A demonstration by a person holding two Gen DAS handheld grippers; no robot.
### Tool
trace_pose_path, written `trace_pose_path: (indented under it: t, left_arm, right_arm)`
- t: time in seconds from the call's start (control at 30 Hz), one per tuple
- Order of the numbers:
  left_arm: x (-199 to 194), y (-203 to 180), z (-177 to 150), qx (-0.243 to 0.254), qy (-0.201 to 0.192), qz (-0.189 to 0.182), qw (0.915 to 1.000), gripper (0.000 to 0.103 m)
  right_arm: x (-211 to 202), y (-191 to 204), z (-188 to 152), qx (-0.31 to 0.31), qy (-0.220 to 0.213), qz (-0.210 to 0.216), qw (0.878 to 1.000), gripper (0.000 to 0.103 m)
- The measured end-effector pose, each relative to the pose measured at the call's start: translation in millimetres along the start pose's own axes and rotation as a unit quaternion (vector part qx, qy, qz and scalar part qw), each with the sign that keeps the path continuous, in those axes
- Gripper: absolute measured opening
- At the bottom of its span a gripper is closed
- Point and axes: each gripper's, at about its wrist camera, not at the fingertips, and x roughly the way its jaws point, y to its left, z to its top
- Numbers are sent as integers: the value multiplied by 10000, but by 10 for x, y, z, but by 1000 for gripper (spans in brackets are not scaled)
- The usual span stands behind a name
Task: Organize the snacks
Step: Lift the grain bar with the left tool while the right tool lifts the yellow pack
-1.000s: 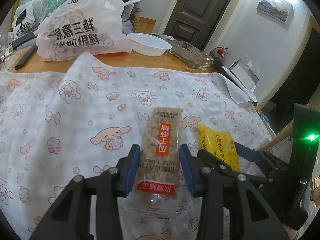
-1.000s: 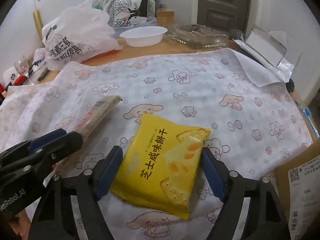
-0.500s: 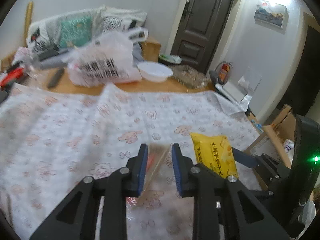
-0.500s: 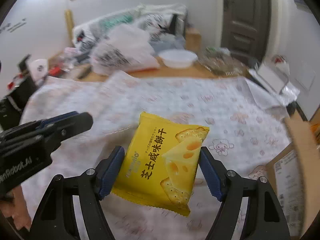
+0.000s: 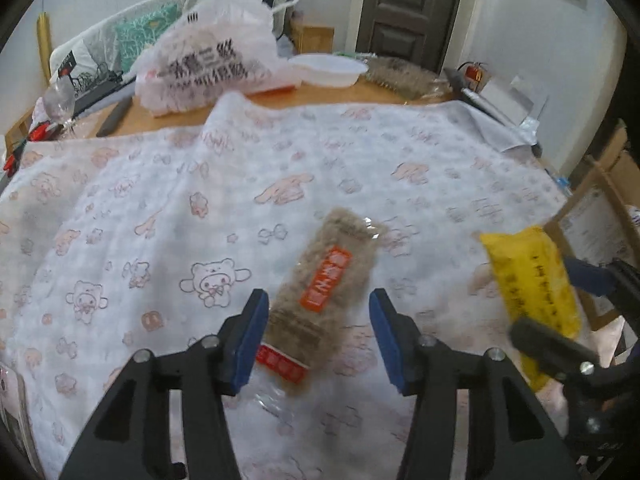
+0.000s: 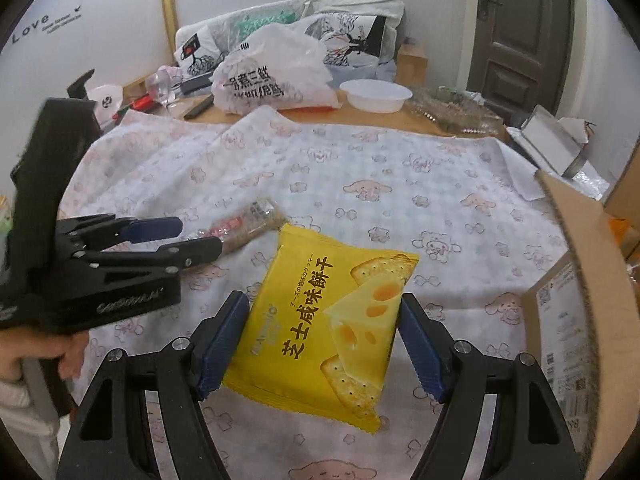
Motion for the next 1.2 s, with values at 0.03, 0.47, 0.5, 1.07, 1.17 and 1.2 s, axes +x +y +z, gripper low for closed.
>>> trace_pose_path:
  t: [0.03, 0.47, 0.5, 1.07, 1.17, 1.2]
  left_arm:
    - [38, 9, 1, 24, 41, -71, 10000, 50]
    - [186, -110, 3, 844, -121, -56, 9963, 40]
    - [185, -123, 0, 890, -126, -36, 9959, 39]
    - [117, -265, -103, 1042, -41, -367, 9939, 43]
    - [114, -301, -104, 1113, -66, -227, 9935, 39]
    - [111, -306, -114, 1132, -74, -204, 9933, 39]
  right_arm:
    - [22, -7, -5, 3, 15, 15, 10000, 73]
    - [280, -30, 11, 6, 304, 191, 9994, 73]
    - [283, -33, 7, 14, 316, 192, 9993, 73]
    - [220, -100, -18, 175, 355, 307, 9987, 73]
    - [229, -100, -16, 202, 365, 341, 9985, 73]
    - [225, -102, -16, 210, 358, 341, 9986, 73]
